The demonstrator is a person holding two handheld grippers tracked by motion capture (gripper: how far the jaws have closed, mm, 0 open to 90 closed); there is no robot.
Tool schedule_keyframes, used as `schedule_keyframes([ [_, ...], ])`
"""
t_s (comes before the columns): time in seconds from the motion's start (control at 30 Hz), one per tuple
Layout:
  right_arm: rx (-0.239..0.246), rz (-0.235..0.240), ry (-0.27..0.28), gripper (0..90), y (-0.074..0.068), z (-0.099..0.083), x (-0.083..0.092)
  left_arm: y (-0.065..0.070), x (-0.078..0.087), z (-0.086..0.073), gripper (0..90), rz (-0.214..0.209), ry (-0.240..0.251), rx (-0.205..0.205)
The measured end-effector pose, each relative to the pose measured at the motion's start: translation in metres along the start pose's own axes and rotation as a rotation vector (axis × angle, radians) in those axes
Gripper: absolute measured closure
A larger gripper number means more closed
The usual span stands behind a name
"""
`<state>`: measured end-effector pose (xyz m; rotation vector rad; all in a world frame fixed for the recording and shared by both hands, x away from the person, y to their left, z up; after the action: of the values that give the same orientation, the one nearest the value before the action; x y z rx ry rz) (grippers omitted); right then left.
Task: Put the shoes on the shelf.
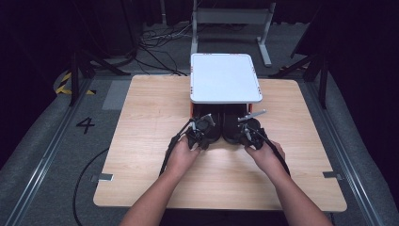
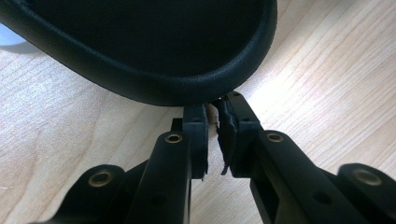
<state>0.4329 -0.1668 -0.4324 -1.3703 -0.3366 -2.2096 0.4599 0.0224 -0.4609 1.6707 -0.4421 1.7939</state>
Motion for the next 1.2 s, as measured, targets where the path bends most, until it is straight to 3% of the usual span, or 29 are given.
schedule_keyframes([
  [0.07, 0.005, 0.042, -0.042, 86.1, -0.008, -0.015, 0.003, -0.001, -0.001, 0.001, 82.6, 0.024, 0.005, 0.007],
  [0.17, -0.009, 0.096, -0.071, 86.1, -0.012, -0.025, 0.0, -0.005, -0.002, 0.002, 83.2, 0.022, 0.026, 0.029],
  [0.3, -0.046, 0.084, -0.075, 88.2, -0.008, -0.017, -0.012, -0.005, -0.002, 0.005, 82.7, 0.01, 0.026, 0.054],
  [0.37, -0.067, 0.075, -0.076, 90.0, -0.004, -0.011, -0.016, -0.006, -0.002, 0.006, 81.9, 0.01, 0.025, 0.048],
  [0.43, -0.1, 0.121, -0.054, 90.0, 0.003, -0.002, -0.018, -0.009, -0.002, 0.008, 81.4, -0.005, 0.022, 0.055],
  [0.6, -0.077, 0.056, -0.042, 90.0, 0.004, 0.015, -0.012, -0.012, -0.001, 0.011, 80.1, -0.012, 0.023, 0.069],
  [0.7, -0.046, 0.072, -0.075, 90.0, -0.001, 0.006, -0.011, -0.017, 0.001, 0.011, 78.9, 0.0, 0.039, 0.086],
  [0.73, -0.037, 0.068, -0.085, 90.0, -0.003, 0.002, -0.013, -0.018, 0.002, 0.012, 78.8, -0.015, 0.059, 0.091],
  [0.77, -0.033, 0.056, -0.111, 90.0, -0.003, -0.004, -0.016, -0.018, 0.004, 0.014, 78.9, 0.001, 0.065, 0.094],
  [0.87, -0.048, 0.045, -0.129, 90.0, 0.002, -0.013, -0.026, -0.015, 0.005, 0.02, 78.7, 0.01, 0.08, 0.098],
  [1.03, -0.089, -0.002, -0.099, 90.0, 0.016, 0.0, -0.033, -0.015, 0.006, 0.018, 73.9, 0.007, 0.079, 0.097],
  [1.2, -0.126, 0.03, -0.093, 90.0, 0.025, 0.011, -0.04, -0.014, 0.009, 0.013, 69.9, -0.005, 0.089, 0.093],
])
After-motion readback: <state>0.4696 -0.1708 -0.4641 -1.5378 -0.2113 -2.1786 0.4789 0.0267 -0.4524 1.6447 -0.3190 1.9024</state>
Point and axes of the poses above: each handheld gripper's, and its own axes: x roughly backward along the jaws, z roughly out of its top, y roughly to its right, the point moved 2 cm from there along -x, roughly forward along the jaws, and after that the axes turned 8 degrees about -y, right-handed, at the moved point
